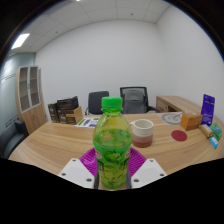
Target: Pour water
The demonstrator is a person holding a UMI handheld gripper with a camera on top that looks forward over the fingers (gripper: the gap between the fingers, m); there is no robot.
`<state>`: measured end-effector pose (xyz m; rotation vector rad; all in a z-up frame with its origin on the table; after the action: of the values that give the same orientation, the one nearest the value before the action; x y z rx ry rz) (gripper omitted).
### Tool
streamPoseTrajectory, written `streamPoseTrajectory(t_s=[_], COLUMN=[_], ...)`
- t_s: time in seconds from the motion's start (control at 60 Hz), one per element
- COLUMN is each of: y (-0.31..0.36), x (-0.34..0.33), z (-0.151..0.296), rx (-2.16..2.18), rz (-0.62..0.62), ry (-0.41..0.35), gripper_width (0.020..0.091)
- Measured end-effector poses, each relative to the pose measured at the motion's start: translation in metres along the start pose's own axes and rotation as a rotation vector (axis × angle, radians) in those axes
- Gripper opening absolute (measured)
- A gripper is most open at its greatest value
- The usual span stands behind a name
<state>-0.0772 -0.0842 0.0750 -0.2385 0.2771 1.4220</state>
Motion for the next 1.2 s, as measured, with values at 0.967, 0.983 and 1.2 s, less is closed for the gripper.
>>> streamPoseTrajectory(t_s=[0.967,0.983,1.2], y=[0.058,0.057,0.052], x=[0.126,0.126,0.119], z=[0.113,0.113,0.123], rx=[1.779,1.783,1.545], rz=[0.177,0.169,0.160], ry=[0.634,0.634,0.575], gripper_width=[0.0370,0.0369,0.0369])
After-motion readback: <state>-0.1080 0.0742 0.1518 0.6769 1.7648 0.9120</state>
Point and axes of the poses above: the point between the fingertips, and its own axes, seen from behind it with the camera up: y to the left, z up, x forward, the way the camera looks, the point moved 1 cm from there along -x, backward, against the way the camera looks, and after that the axes turned 15 degrees about -z, right-handed, at the moved point
